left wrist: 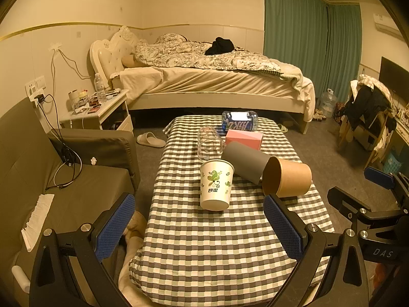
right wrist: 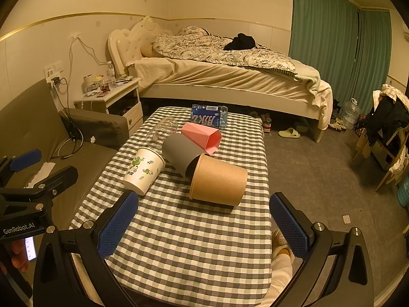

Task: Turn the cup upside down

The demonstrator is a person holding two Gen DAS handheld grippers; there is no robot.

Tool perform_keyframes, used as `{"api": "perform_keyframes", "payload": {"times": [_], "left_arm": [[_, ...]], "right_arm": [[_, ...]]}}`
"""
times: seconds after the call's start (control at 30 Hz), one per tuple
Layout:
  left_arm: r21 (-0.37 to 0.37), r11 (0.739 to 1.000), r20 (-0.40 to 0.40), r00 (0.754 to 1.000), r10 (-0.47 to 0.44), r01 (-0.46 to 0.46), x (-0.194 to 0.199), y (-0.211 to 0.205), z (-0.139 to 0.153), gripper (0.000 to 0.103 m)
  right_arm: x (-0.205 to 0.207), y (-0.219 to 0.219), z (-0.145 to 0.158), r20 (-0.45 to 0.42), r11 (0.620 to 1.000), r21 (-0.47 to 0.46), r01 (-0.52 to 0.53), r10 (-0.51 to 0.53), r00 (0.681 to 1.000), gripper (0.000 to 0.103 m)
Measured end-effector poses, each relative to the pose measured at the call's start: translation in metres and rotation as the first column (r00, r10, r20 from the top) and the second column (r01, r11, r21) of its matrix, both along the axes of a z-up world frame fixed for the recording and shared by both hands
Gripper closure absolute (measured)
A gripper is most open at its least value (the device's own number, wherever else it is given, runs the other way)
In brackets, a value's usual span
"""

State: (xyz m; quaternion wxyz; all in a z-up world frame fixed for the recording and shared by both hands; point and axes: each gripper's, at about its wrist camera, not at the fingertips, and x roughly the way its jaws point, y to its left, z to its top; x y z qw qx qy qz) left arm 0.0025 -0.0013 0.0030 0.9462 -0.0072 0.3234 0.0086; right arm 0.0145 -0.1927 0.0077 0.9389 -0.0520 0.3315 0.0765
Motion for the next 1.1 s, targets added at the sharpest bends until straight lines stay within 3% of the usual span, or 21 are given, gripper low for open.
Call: {"api": "perform_keyframes", "payload": {"times": [1.1], "left_arm": [[0.001, 1.000, -0.012, 1.000, 0.002, -0.001, 0.001, -0.003, -0.003, 0.000]], "right_arm": [[0.003, 0.008, -0.018, -0.005, 1.000, 0.000, -0.002, 0.002, 1.000, 0.000]]}}
